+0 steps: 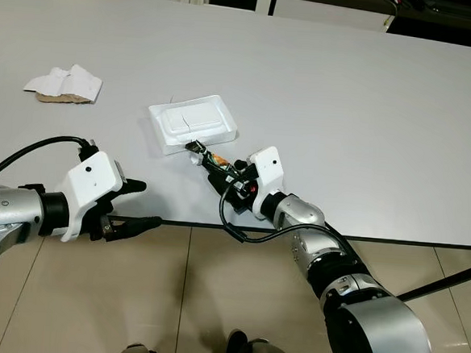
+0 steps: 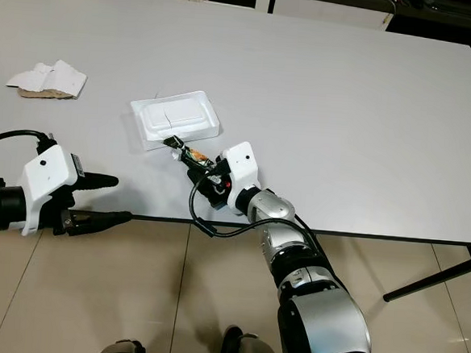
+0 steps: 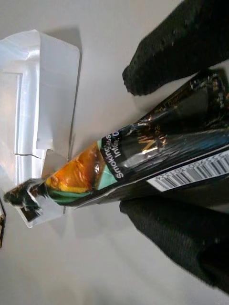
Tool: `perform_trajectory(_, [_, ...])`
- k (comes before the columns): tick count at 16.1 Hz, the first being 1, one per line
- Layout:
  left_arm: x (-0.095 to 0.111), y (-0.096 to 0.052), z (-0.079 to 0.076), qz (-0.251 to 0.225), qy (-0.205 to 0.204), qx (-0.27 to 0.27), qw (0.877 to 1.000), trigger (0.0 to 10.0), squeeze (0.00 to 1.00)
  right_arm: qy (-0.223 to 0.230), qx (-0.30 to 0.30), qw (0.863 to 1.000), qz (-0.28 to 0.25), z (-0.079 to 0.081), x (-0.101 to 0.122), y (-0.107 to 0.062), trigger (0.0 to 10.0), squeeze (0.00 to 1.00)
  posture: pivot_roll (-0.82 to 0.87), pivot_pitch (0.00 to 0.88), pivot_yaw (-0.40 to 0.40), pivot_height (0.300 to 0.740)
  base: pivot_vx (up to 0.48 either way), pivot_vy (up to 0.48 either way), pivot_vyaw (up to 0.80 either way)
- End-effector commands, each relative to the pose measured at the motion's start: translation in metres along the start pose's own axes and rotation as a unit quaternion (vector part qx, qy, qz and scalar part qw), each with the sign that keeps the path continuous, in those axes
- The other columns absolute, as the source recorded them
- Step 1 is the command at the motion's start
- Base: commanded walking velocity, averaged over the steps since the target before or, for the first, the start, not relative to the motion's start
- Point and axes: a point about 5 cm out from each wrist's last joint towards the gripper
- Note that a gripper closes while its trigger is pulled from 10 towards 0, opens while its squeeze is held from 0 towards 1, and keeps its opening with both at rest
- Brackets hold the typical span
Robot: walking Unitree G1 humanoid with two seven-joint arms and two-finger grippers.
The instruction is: Picking trash to rubbish bin
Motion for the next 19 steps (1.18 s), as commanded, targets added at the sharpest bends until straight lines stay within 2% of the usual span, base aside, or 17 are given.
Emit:
perform_trajectory(1, [0.000, 0.003, -0.005, 0.002, -0.001, -0.012, 1.000, 10.0, 0.00, 0.007, 0.008, 1.000, 0.021, 0.004, -0.012, -0.004, 0.0, 0.00, 0.07, 0.194, -0.107, 0.740, 0.000, 0.000, 0.00])
perform_trajectory(10, [0.004, 0.007, -0.003, -0.003, -0.004, -0.012, 1.000, 10.0, 0.00, 0.007, 0.019, 1.000, 0.014, 0.009, -0.008, 0.000, 0.0, 0.00, 0.08, 0.200, -0.090, 0.740, 0.000, 0.000, 0.00])
perform_trajectory(15, [0.007, 0.013, -0.005, -0.014, -0.009, -0.011, 1.000, 10.0, 0.00, 0.004, 0.023, 1.000, 0.012, 0.007, -0.007, -0.001, 0.0, 0.00, 0.07, 0.196, -0.097, 0.740, 0.000, 0.000, 0.00])
perform_trajectory(19, [0.007, 0.013, -0.003, -0.014, -0.011, -0.008, 1.000, 10.0, 0.00, 0.004, 0.024, 1.000, 0.011, 0.006, -0.006, -0.001, 0.0, 0.00, 0.07, 0.198, -0.096, 0.740, 0.000, 0.000, 0.00])
Point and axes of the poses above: a point about 5 cm out from each wrist's last joint towards the gripper, its own y axis pointing out of the wrist towards the gripper, its own x axis along the axis of the wrist's last joint, z = x × y, and after that the axes turned 11 degrees about -y, right-handed
